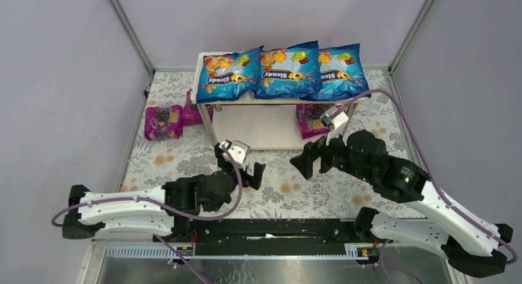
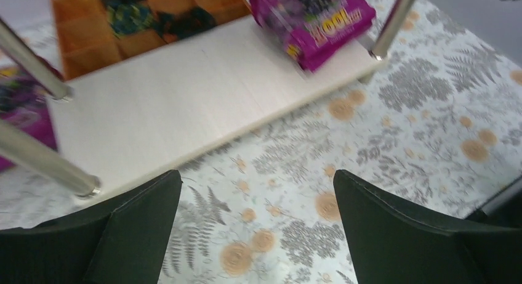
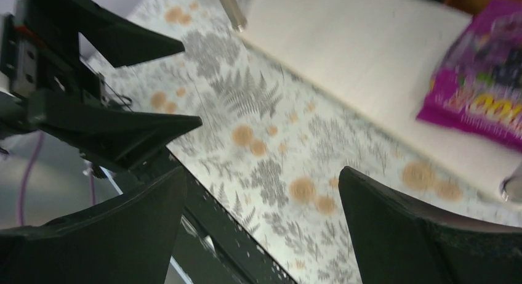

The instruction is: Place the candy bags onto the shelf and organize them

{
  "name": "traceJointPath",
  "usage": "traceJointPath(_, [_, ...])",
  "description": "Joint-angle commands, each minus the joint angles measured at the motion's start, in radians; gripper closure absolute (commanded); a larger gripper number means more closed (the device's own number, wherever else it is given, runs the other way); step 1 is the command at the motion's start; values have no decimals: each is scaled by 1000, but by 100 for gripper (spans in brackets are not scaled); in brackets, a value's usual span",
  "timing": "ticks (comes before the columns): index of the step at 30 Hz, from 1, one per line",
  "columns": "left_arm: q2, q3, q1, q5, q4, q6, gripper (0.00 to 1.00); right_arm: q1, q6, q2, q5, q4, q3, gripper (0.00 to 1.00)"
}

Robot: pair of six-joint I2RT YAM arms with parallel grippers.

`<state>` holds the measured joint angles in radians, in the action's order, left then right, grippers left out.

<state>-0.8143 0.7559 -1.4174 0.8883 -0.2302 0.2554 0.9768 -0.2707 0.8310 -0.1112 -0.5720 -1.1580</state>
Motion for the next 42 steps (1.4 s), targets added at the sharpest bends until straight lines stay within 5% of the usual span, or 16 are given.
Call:
traceJointPath(1, [-62, -63, 33, -177, 111, 201, 1, -2, -120, -82, -27, 49, 187, 0])
traceJointPath(11, [-69, -126, 159, -345, 19, 452, 1, -3, -406, -152, -314, 357, 627, 0])
traceJointPath(20, [85, -187, 313, -422, -206, 631, 1, -10, -304, 188, -257, 1053, 796, 0])
traceJointPath(23, [170, -199, 380, -416, -260, 689, 1, -9, -253, 261, -204, 1163, 811, 0])
traceJointPath(29, [204, -143, 642, -520, -342, 616, 1, -9, -232, 197, -185, 1454, 1032, 0])
traceJointPath(36, [111, -33, 1093, -680, -371, 468, 1, -10, -238, 77, -213, 1457, 1104, 0])
traceJointPath(42, [-24, -6, 1405, -835, -243, 564, 1, -9, -231, 109, -195, 1466, 1092, 0])
